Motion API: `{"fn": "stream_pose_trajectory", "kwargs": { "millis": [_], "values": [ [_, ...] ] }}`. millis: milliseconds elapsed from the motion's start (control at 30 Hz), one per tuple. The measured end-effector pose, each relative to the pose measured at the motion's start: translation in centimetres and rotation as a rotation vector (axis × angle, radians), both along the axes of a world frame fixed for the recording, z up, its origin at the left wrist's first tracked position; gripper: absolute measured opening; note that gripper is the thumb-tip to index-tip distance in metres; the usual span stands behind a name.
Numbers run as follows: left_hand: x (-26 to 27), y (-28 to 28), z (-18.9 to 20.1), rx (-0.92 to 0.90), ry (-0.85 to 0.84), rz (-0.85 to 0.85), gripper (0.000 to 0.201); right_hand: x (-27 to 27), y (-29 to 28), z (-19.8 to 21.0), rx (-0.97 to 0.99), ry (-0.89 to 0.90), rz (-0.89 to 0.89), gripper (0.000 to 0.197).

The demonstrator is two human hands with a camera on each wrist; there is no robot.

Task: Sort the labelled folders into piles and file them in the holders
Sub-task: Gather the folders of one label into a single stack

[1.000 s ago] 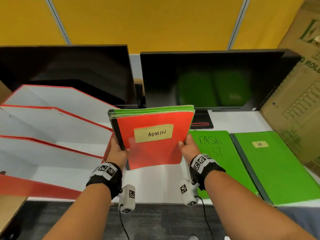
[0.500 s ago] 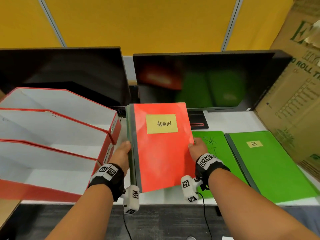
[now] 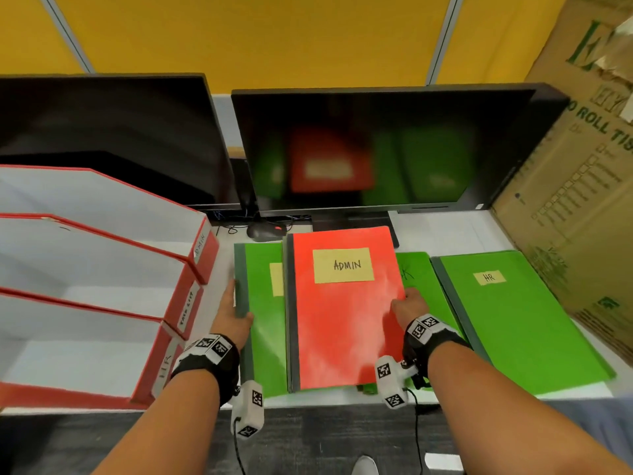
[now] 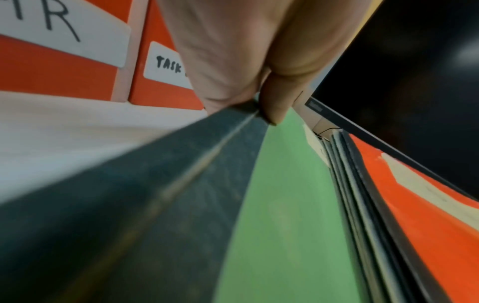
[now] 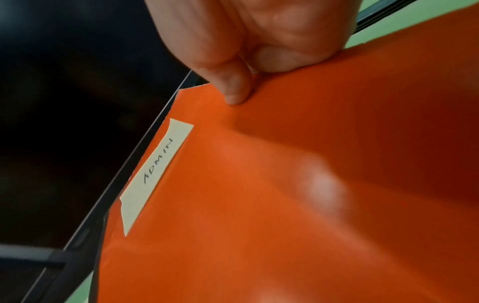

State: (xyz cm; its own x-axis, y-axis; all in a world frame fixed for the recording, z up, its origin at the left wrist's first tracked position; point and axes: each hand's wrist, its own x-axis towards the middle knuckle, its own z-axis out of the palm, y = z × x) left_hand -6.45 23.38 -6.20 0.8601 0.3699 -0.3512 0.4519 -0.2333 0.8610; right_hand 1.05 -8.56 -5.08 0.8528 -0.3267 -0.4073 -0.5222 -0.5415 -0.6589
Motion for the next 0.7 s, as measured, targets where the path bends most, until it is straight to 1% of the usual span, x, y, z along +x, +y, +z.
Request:
{"fn": "stream_pose_trajectory", "kwargs": {
  "millis": [33, 67, 100, 133, 167, 267, 333, 367, 400, 433, 467, 500, 533, 567, 667, 700],
  "values": [
    [0.1, 0.0, -0.2, 0.028, 0.004, -0.015, 0.086, 0.3, -0.4, 0.0, 0.001, 0.002, -0.004, 0.013],
    [0.1, 0.1, -0.3, 0.044, 0.005, -0.03, 0.084, 0.5, -0.7, -0.1, 0.007, 0.005, -0.009, 0.017],
    [0.3, 0.1, -0.6, 0.047, 0.005, -0.041, 0.078, 0.7, -0.9, -0.1, 0.016, 0.005, -0.011, 0.021],
    [0.5, 0.1, -1.0, 0.068, 0.015, -0.058, 0.068, 0.9, -0.8, -0.2, 0.028, 0.006, -0.009, 0.024],
    [0.6, 0.1, -1.4, 0.052, 0.031, -0.058, 0.058, 1.0, -0.7, -0.1, 0.035, 0.002, 0.002, 0.025],
    [1.3, -0.1, -2.1, -0.174, 0.08, -0.001, 0.037, 1.2, 0.2, 0.4, 0.06, -0.014, 0.042, 0.029],
    [1.7, 0.0, -2.2, -0.273, 0.142, 0.028, 0.018, 1.2, 0.9, 0.6, 0.079, -0.022, 0.069, 0.032],
    [2.0, 0.2, -2.6, -0.306, 0.175, 0.059, 0.034, 1.1, 1.2, 0.7, 0.082, -0.023, 0.091, 0.032],
    [2.2, 0.3, -3.2, -0.348, 0.208, 0.08, 0.061, 1.1, 1.5, 0.6, 0.085, -0.022, 0.11, 0.032],
    [2.4, 0.5, -3.6, -0.371, 0.22, 0.112, 0.079, 1.1, 1.8, 0.6, 0.085, -0.018, 0.127, 0.032],
    [2.6, 1.0, -4.8, -0.373, 0.213, 0.124, 0.088, 1.2, 2.2, 0.5, 0.086, -0.011, 0.141, 0.032],
    [2.7, 1.3, -5.6, -0.36, 0.19, 0.123, 0.091, 1.1, 2.5, 0.5, 0.083, -0.004, 0.159, 0.033],
    [2.5, 1.3, -5.4, -0.35, 0.172, 0.103, 0.091, 1.1, 2.7, 0.4, 0.082, 0.003, 0.175, 0.033],
    [2.1, 0.9, -4.3, -0.331, 0.148, 0.107, 0.087, 1.0, 2.9, 0.3, 0.085, 0.004, 0.185, 0.034],
    [2.1, 1.0, -3.7, -0.308, 0.115, 0.139, 0.059, 0.9, 3.1, -0.1, 0.126, -0.005, 0.159, 0.032],
    [2.2, 1.1, -3.7, -0.298, 0.116, 0.147, 0.056, 0.9, 3.1, -0.2, 0.13, -0.007, 0.15, 0.032]
  ]
}}
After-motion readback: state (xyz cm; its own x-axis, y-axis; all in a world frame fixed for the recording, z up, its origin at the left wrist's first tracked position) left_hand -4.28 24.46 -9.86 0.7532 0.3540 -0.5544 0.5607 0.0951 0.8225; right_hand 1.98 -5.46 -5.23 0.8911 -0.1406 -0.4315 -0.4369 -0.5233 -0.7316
